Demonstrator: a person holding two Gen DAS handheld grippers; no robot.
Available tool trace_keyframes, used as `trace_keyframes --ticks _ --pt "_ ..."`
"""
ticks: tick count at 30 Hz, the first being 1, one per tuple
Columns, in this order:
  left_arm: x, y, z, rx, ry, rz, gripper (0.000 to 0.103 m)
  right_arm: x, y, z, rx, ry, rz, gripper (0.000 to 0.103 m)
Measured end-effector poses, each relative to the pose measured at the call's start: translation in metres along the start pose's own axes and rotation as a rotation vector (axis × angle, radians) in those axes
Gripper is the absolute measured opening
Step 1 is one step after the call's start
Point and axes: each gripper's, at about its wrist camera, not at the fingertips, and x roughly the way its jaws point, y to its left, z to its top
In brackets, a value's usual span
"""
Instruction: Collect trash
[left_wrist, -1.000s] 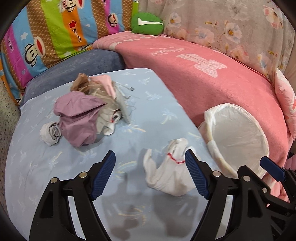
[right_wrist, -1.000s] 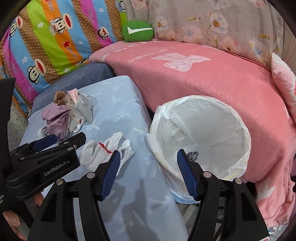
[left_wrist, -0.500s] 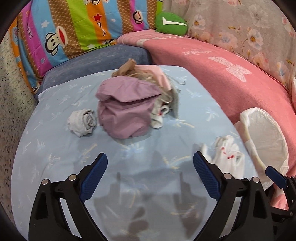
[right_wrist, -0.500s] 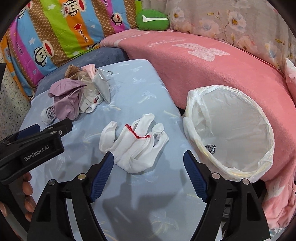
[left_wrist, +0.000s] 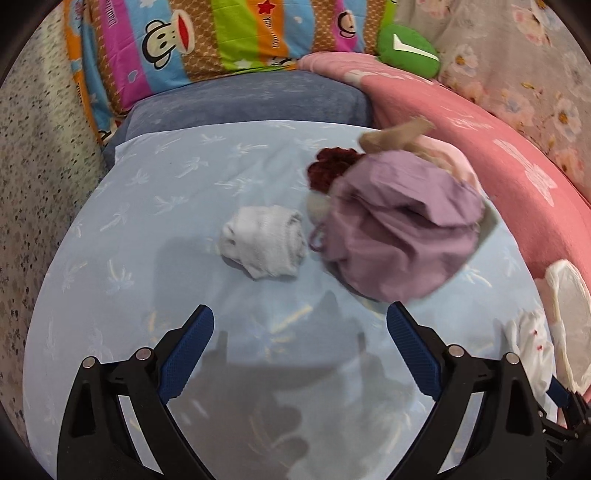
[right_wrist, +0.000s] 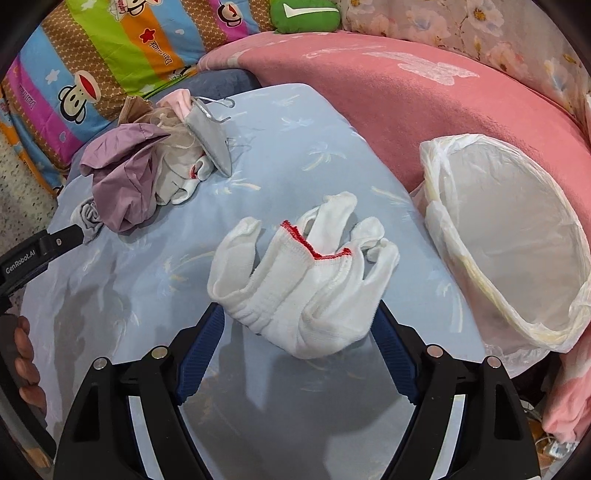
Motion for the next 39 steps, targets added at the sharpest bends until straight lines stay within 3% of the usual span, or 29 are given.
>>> trace_keyframes --ticks 9,12,14,15,17,19,22,31,39 --pt "0.027 0.028 0.025 -0.058 0.009 0.003 0.091 0.017 0.020 0.018 -0.006 0.002 0.010 0.077" --pt "0.036 0.033 0.029 -0.072 0.023 -0.018 0.088 0.023 0.025 0.023 -0.008 0.014 0.015 0.061" --pt "0.039 0.034 0.029 -0.077 0.038 -0.041 0.070 0.023 0.028 0.025 -0.009 0.005 0.008 0.054" --pt "0.042 0.034 0.028 -0.082 0.049 -0.056 0.067 0.024 0.030 0.026 -0.015 0.006 0.009 0.042" --pt "0.045 0.034 0.026 -0.099 0.070 -0.088 0.053 0.024 0.031 0.028 -0.016 0.006 0.015 0.035" --pt "0.043 0.033 0.024 -0.101 0.062 -0.092 0.046 0.022 0.033 0.029 -0.015 0.003 0.028 0.023" --pt "0.036 0.029 0.023 -0.094 0.050 -0.085 0.038 0.017 0.035 0.032 -0.012 -0.002 0.054 0.020" --pt "0.006 0.025 0.022 -0.101 0.007 -0.098 0.028 -0.017 0.038 0.037 -0.014 -0.070 0.101 0.018" --pt "-0.036 0.003 0.025 -0.071 -0.067 -0.140 0.027 -0.050 0.024 0.041 0.012 -0.132 0.123 0.018"
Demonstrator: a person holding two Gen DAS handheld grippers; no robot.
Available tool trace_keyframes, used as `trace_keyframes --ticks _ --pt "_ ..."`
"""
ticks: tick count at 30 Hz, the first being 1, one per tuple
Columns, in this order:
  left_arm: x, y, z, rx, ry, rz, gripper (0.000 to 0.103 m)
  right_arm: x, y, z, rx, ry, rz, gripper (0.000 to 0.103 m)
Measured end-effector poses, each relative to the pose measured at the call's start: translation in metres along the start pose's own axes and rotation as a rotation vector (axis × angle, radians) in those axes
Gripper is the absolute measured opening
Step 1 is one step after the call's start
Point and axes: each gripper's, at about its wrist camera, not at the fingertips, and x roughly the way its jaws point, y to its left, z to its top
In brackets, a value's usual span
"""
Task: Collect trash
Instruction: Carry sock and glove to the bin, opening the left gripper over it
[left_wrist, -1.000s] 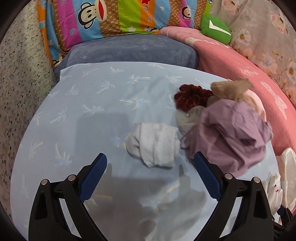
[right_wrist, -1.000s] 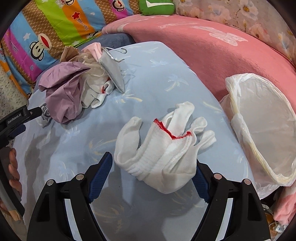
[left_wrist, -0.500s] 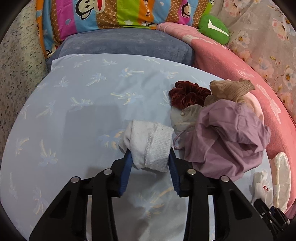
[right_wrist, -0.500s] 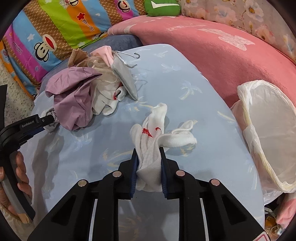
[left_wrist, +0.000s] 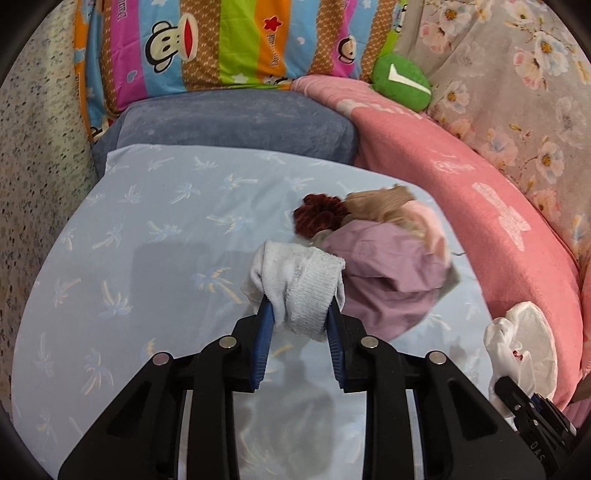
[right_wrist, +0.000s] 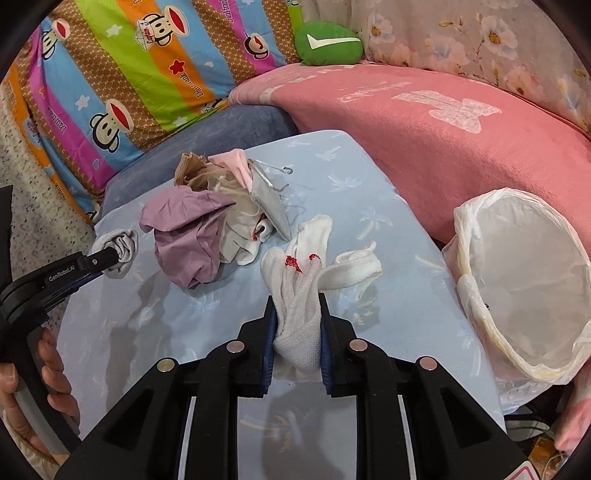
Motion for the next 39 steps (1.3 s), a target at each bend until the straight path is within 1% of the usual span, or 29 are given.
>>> trace_keyframes --ticks 6,15,23,27,39 --pt "-0.020 -0.029 -0.002 0.050 -0.031 -0.053 0.027 -0.024 -0.017 0.000 0.032 -0.046 -0.001 0.018" --pt "-0.033 -0.088 -0.015 0.154 -0.034 -0.129 0.027 -0.051 -0.047 0.000 0.085 -0.091 -0.004 0.018" --pt "-0.036 -0.139 -0.028 0.247 -0.017 -0.184 0.027 -0.071 -0.087 -0.003 0.144 -0.119 -0.032 0.018" --pt "-0.033 -0.164 -0.036 0.289 0.003 -0.213 0.027 -0.080 -0.109 -0.004 0.170 -0.128 -0.050 0.018" --pt "-0.027 -0.239 -0.059 0.411 0.051 -0.311 0.027 -0.099 -0.173 -0.004 0.237 -0.153 -0.127 0.018"
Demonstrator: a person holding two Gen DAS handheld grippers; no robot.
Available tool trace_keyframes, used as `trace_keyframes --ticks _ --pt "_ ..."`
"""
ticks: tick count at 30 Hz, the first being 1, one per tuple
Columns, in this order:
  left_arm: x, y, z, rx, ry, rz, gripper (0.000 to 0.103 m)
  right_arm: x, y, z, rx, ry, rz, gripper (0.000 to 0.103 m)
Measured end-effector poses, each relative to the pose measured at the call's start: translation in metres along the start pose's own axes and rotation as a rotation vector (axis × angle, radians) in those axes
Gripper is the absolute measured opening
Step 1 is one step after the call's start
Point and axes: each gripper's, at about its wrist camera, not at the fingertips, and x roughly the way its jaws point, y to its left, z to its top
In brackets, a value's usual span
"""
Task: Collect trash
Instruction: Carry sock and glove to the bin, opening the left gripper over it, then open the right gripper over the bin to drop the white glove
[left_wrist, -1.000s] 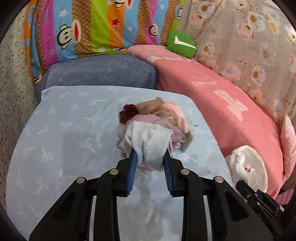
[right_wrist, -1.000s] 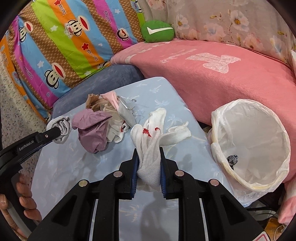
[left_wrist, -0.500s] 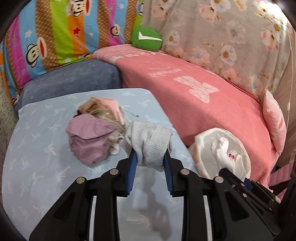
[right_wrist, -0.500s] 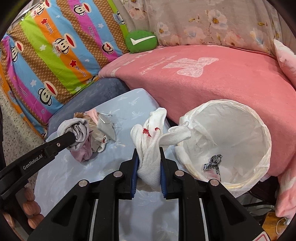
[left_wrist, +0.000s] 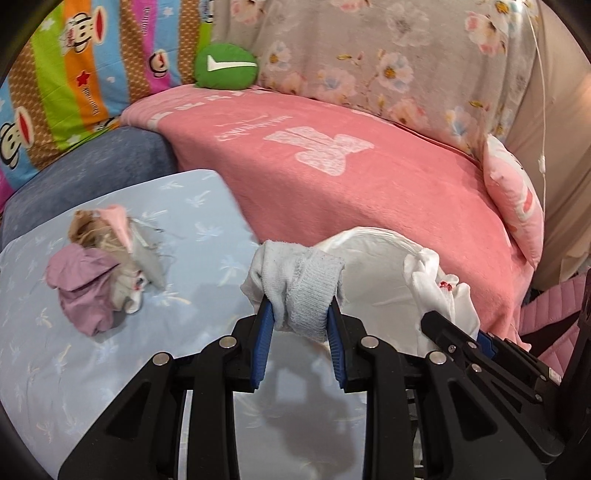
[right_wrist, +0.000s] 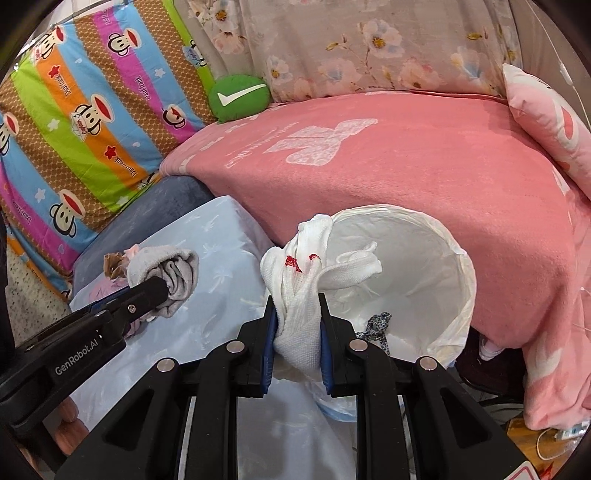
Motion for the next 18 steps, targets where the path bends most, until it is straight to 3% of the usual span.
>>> trace_keyframes --ticks 13,15,18 --pt "0.030 -0.035 0.015 0.037 0.057 -0.127 0.035 0.009 -0.033 0.018 0.023 -0.012 -0.058 0.019" --pt "0.033 -0.038 0.016 0.050 0.055 -0.117 0.039 0.013 -0.036 0.022 0.027 -0.011 -0.067 0.019" --pt "0.032 -0.040 0.017 0.056 0.036 -0.081 0.059 0.017 -0.039 0.025 0.032 -0.011 -0.073 0.021"
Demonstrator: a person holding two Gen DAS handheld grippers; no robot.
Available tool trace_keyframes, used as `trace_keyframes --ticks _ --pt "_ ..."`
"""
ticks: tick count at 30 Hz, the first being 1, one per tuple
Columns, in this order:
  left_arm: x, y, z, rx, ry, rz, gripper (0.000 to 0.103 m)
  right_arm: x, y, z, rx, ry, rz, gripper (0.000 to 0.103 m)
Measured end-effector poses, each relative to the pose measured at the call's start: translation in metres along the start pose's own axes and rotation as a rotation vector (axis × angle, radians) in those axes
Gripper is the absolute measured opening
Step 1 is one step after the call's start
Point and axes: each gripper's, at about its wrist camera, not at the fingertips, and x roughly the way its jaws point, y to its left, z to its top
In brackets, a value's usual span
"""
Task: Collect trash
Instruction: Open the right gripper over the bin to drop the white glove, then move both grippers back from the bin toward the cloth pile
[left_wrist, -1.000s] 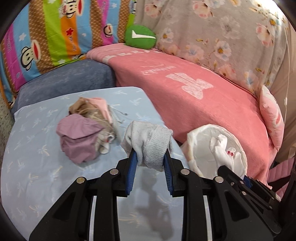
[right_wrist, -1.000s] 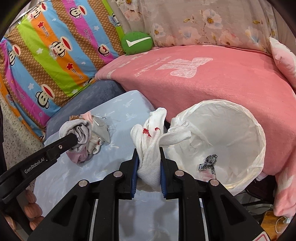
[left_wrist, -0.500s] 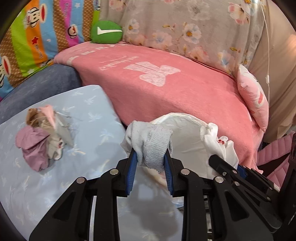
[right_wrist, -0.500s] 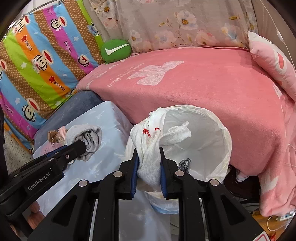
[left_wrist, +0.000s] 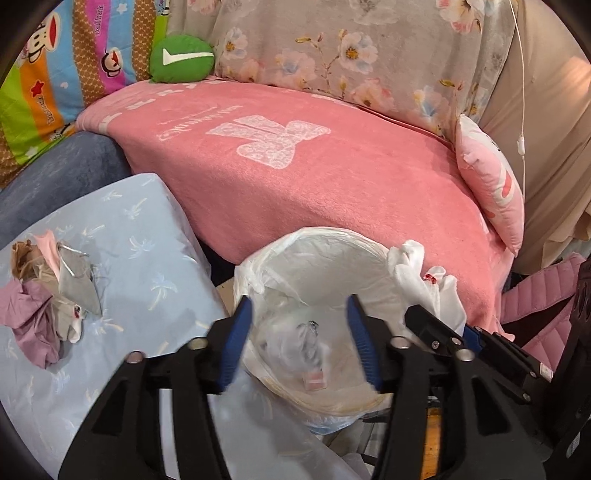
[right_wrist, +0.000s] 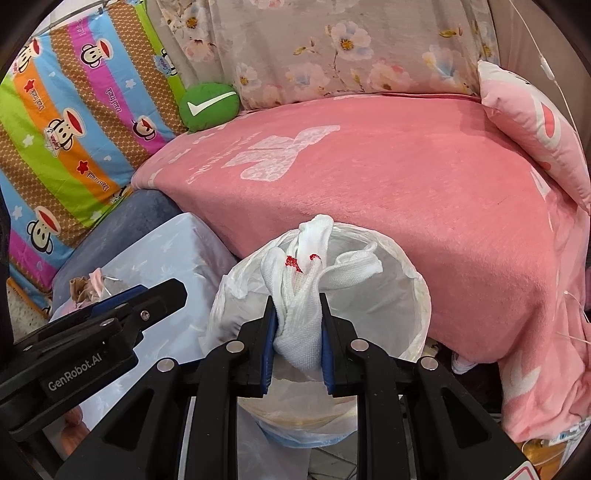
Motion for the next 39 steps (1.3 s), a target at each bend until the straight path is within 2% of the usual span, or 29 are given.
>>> trace_keyframes --ticks 1,2,5,11,16,34,36,37,39 --pt "-0.001 0.001 0.000 0.000 -0.009 0.009 0.066 0.001 0.000 0.001 -0.001 -0.002 -0.002 0.024" --pt "-0.001 0.001 0.001 0.002 -0.017 0.018 0.067 0.002 0.000 0.002 -0.002 -0.007 -0.008 0.024" --pt "-0.002 0.005 0.000 0.009 -0.022 0.052 0.068 0.004 0.002 0.002 -0.005 -0.016 -0.021 0.033" --pt "-0.002 0.020 -0.003 -0.021 -0.024 0.084 0.069 0.006 0.008 -0.001 -0.005 -0.004 -0.006 0.039" --pt "-0.006 0.028 -0.009 -0.026 -0.041 0.127 0.069 0.005 0.019 -0.008 -0.031 0.005 -0.005 0.048" --pt "-0.024 0.057 -0.023 -0.076 -0.048 0.185 0.069 -0.005 0.054 -0.032 -0.082 0.035 0.028 0.056" --pt "-0.027 0.061 -0.025 -0.082 -0.047 0.192 0.073 -0.006 0.057 -0.033 -0.090 0.036 0.032 0.057" --pt "-0.028 0.062 -0.025 -0.087 -0.046 0.198 0.080 -0.006 0.059 -0.034 -0.094 0.037 0.034 0.057" --pt "-0.032 0.068 -0.028 -0.098 -0.054 0.212 0.081 -0.007 0.065 -0.036 -0.103 0.038 0.038 0.058"
